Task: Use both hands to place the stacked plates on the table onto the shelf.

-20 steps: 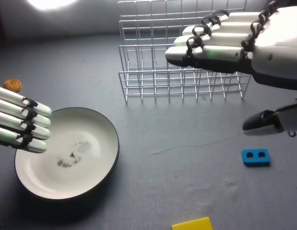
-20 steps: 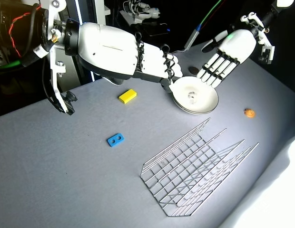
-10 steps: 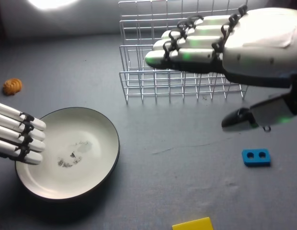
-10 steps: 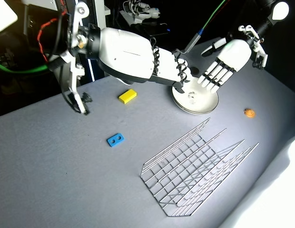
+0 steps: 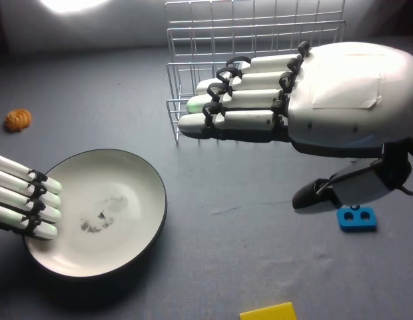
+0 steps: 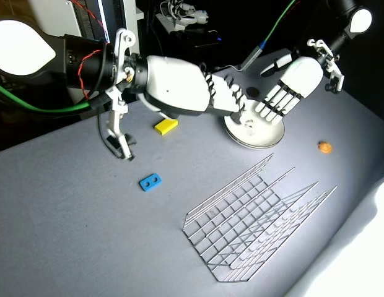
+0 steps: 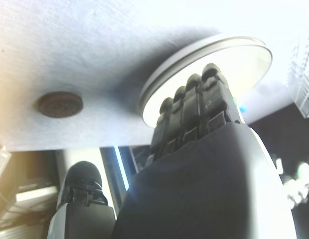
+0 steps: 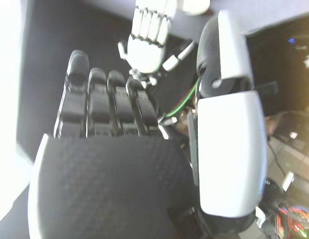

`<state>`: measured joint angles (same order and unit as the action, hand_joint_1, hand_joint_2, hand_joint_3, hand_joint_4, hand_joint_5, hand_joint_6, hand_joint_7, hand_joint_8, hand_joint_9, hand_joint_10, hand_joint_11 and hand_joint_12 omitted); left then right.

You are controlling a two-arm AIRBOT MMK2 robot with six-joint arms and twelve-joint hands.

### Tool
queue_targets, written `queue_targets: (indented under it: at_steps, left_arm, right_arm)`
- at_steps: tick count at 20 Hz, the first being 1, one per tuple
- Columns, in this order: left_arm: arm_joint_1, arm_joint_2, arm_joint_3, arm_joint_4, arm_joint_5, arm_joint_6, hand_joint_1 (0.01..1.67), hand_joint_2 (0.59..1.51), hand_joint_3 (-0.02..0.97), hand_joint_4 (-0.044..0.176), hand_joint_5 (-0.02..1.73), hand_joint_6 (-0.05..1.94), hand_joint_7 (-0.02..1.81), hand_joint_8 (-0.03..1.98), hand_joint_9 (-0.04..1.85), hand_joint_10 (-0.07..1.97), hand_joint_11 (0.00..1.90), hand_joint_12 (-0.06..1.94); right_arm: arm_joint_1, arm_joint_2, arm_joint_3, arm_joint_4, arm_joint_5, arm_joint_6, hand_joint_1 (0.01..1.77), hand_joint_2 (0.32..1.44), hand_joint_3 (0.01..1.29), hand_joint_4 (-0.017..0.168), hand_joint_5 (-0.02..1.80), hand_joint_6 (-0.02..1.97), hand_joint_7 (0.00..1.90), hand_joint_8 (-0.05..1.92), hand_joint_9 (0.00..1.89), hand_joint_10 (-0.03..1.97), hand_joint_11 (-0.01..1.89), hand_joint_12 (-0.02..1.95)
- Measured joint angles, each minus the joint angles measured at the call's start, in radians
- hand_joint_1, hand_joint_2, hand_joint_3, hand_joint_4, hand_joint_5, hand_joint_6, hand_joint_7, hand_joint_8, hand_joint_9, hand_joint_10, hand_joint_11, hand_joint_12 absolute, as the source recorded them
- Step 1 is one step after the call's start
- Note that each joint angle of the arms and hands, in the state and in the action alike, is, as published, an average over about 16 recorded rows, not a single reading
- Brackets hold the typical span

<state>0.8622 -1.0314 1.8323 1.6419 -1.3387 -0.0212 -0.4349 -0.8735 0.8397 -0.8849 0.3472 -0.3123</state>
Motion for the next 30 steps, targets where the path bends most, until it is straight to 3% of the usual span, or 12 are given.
queue_targets:
  at_steps: [6,13,20,30]
  left_arm:
    - [0.012,-0.01,0.0,0.015,0.014,0.008,0.02,1.123,0.021,-0.003,0.01,-0.02,0.0,-0.01,0.01,-0.01,0.01,-0.02]
    - [0.012,-0.021,-0.012,0.031,0.031,0.01,0.02,1.124,0.017,-0.002,0.0,-0.02,-0.01,-0.01,0.0,-0.02,0.01,-0.02]
    - [-0.017,-0.036,-0.06,0.045,0.064,-0.011,0.02,1.12,0.016,-0.003,-0.01,-0.01,-0.01,-0.01,0.0,-0.02,0.01,-0.01]
    - [-0.067,-0.048,-0.132,0.064,0.112,-0.035,0.02,1.118,0.016,-0.004,-0.01,-0.01,-0.01,-0.02,0.02,-0.01,0.01,0.0]
  right_arm:
    - [-0.021,-0.022,0.005,-0.001,0.023,-0.076,1.1,0.95,0.01,0.001,0.03,0.02,0.01,0.01,0.02,0.01,0.02,0.54]
    - [-0.023,-0.086,0.029,0.001,-0.004,-0.186,1.13,0.94,0.01,0.001,0.03,0.02,0.02,0.01,0.02,0.01,0.02,0.54]
    - [-0.013,-0.201,0.089,0.003,-0.033,-0.288,1.15,0.96,0.01,0.001,0.04,0.02,0.02,0.01,0.02,0.01,0.02,0.47]
    - [-0.008,-0.369,0.208,0.006,-0.078,-0.337,1.16,1.0,0.01,0.001,0.06,0.02,0.04,0.01,0.04,0.01,0.02,0.59]
